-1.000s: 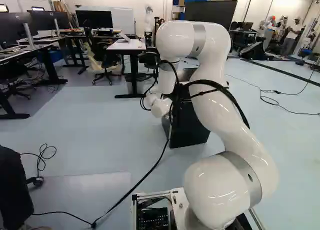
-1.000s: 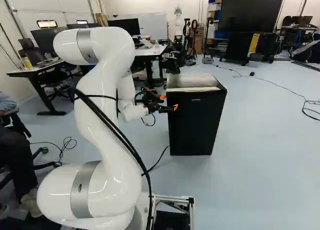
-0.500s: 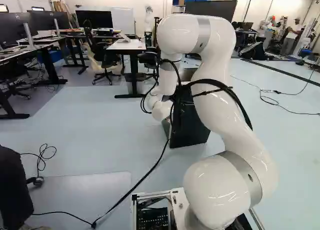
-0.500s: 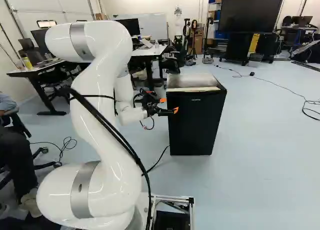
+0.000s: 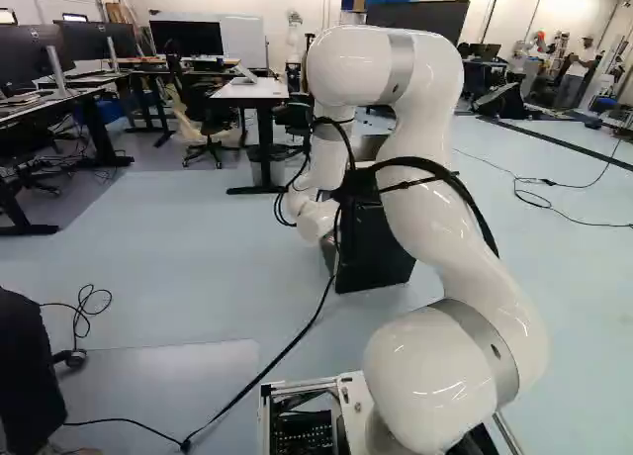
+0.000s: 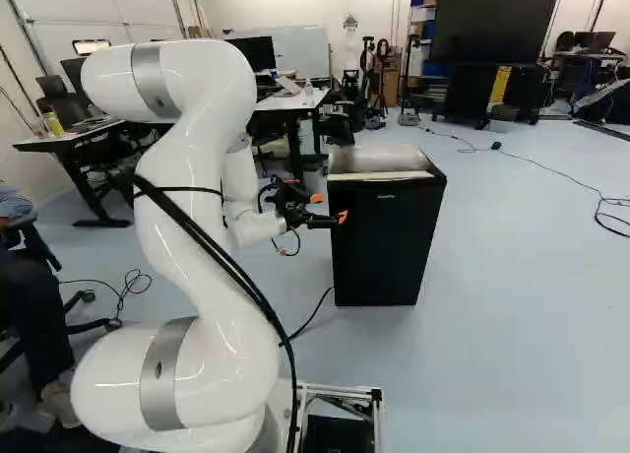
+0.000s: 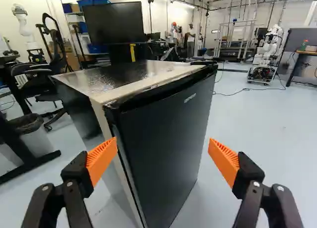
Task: Open the fridge door
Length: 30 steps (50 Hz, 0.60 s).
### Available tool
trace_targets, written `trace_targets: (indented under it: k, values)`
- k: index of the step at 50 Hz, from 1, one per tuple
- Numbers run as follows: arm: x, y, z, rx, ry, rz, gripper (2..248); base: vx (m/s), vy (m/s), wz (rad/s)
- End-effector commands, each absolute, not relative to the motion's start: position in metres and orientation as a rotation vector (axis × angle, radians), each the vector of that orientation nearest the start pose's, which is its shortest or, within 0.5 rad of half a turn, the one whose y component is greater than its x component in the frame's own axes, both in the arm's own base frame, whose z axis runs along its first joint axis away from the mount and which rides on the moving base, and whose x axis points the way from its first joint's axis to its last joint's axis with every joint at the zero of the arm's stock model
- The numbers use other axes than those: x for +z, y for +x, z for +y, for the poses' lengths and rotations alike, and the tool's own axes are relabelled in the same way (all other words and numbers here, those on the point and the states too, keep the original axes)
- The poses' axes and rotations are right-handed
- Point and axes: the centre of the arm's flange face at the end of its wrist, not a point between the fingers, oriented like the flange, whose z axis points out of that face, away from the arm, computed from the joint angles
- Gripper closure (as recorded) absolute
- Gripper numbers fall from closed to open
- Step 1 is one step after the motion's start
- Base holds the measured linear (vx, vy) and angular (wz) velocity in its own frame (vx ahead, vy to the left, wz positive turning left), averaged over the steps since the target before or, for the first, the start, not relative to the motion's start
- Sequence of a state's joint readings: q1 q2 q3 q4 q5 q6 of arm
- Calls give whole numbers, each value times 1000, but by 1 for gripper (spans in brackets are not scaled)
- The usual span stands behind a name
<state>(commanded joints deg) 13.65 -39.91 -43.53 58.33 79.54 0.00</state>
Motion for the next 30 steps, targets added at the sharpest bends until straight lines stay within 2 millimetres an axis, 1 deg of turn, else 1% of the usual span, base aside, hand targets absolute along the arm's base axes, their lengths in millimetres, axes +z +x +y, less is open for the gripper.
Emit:
trace_targets:
  k: [14,30]
  values:
    - [233,486,49,-2266,-2553,1104,3,0,0,0]
    - [231,500,53,-2278,-2526,1110,3,0,0,0]
